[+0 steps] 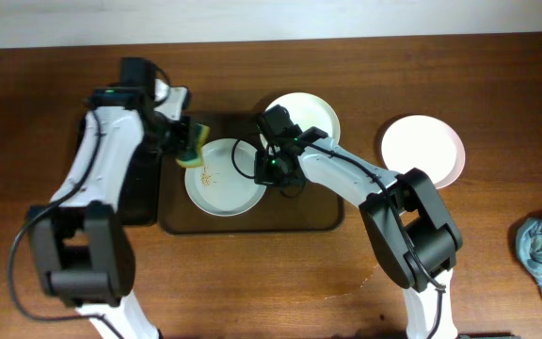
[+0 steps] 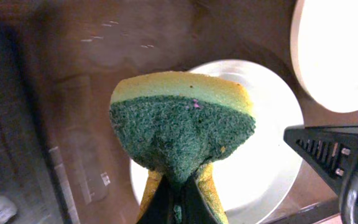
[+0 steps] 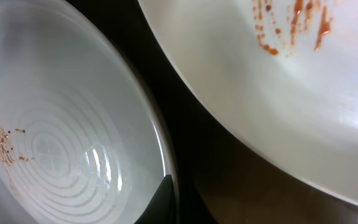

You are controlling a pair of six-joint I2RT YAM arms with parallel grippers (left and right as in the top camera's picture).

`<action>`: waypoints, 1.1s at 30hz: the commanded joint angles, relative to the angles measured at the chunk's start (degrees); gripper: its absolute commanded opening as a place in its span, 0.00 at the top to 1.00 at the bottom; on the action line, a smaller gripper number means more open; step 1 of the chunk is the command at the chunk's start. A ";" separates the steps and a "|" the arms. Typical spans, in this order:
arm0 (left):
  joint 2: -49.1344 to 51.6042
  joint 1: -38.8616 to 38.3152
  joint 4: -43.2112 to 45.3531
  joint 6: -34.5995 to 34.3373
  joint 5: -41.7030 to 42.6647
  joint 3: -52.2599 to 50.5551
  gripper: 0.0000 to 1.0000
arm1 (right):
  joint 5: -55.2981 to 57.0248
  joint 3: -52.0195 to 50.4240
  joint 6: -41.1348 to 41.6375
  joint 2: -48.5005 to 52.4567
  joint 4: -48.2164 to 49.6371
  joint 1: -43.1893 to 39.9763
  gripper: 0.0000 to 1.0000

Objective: Clean dirty plates on tray and stack at the side
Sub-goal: 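Scrub the white plate with the sponge in the left gripper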

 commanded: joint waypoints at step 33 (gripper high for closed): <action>15.15 -2.51 5.88 8.17 21.24 -6.78 1.00 | -18.25 0.52 -0.31 5.11 3.61 -1.18 0.96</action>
